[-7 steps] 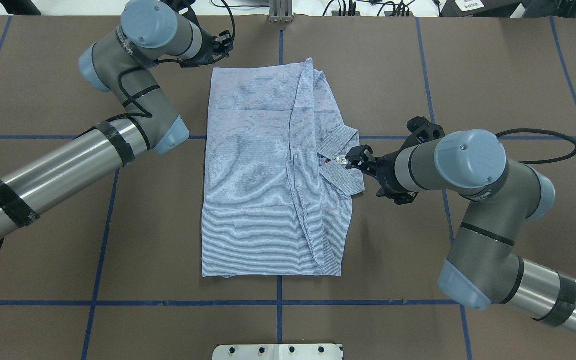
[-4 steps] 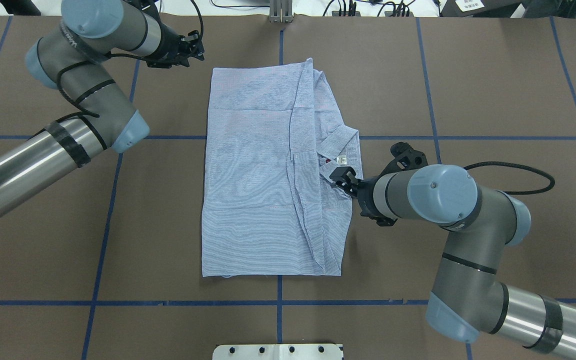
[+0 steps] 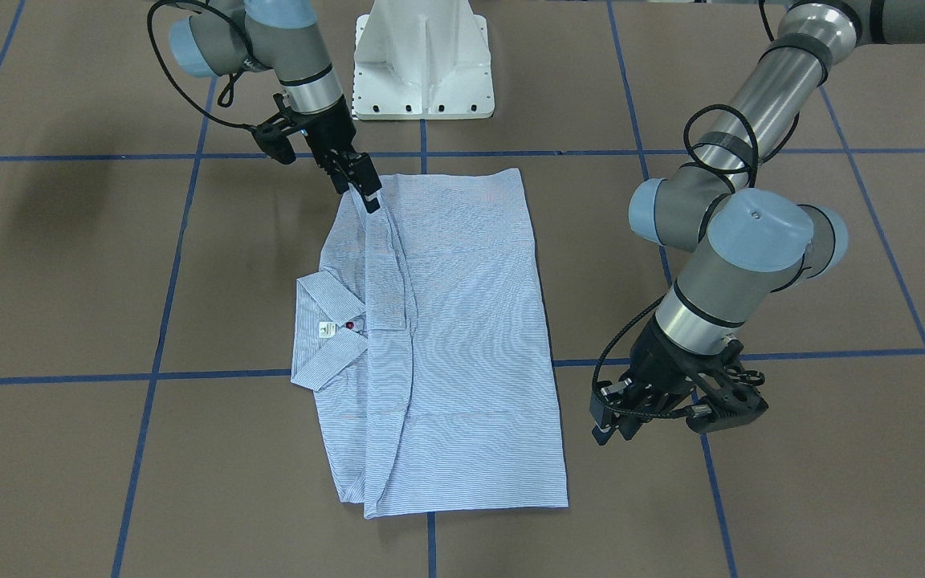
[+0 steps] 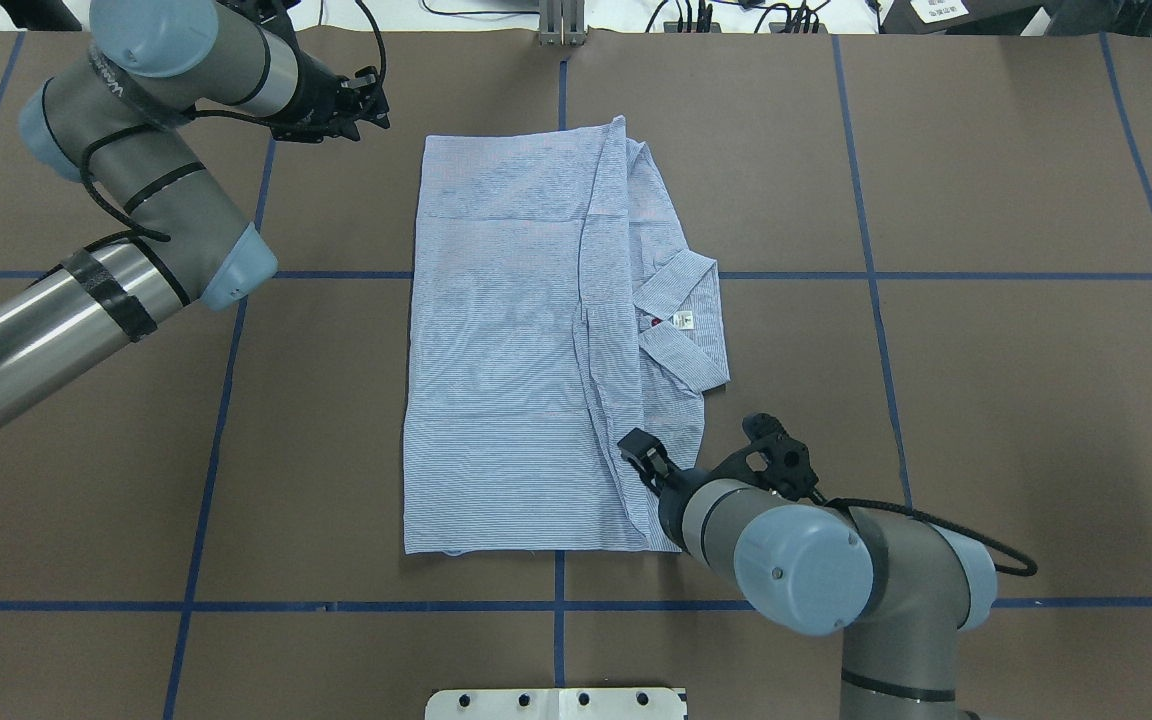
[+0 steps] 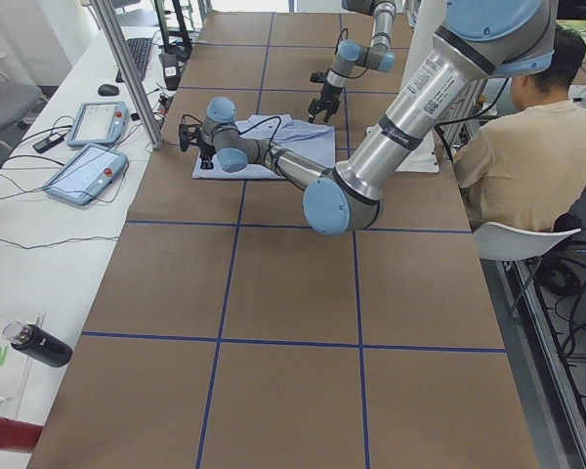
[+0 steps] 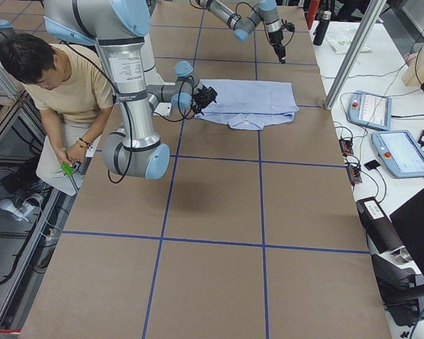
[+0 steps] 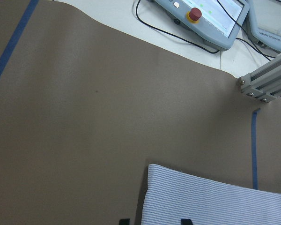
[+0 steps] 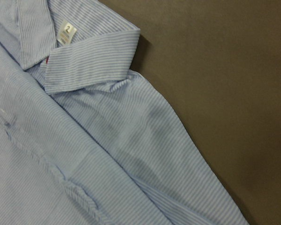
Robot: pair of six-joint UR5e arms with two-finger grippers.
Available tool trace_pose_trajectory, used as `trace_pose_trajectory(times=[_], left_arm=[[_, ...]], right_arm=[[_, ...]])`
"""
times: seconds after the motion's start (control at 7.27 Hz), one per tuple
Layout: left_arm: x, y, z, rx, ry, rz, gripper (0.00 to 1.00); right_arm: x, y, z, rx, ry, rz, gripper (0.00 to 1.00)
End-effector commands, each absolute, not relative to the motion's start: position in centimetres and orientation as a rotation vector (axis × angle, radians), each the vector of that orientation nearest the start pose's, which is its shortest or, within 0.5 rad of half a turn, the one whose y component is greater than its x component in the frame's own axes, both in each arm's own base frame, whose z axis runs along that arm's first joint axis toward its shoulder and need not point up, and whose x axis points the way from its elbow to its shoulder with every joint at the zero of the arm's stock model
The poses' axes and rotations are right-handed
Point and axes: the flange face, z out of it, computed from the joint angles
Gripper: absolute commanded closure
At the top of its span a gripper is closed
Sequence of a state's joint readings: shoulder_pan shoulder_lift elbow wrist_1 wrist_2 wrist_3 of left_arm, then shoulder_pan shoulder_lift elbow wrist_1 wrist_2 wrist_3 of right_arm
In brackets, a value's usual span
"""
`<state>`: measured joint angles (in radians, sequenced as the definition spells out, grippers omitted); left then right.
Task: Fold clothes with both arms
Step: 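Release the collar and move the right gripper to the shirt's edge nearest the robot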
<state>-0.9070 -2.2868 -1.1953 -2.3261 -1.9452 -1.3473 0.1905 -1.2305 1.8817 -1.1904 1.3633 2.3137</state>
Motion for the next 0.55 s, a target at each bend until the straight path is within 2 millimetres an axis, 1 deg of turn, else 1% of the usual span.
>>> trace_pose_trajectory(times=[0.0, 0.14, 0.41], left_arm=[[40.16, -67.04, 30.54, 0.299, 1.101, -0.405, 0.53], [40.05, -67.11, 30.54, 0.3, 1.1, -0.408, 0.53], [40.14, -67.06, 30.54, 0.301, 1.1, -0.408, 0.53]], right_arm=[[-56.14, -23.31, 29.26, -0.103, -1.042, 0.945, 0.0], [-56.4, -22.91, 29.61, -0.1, -1.028, 0.94, 0.0], [-56.59, -22.82, 29.79, -0.092, -1.001, 0.938, 0.01]])
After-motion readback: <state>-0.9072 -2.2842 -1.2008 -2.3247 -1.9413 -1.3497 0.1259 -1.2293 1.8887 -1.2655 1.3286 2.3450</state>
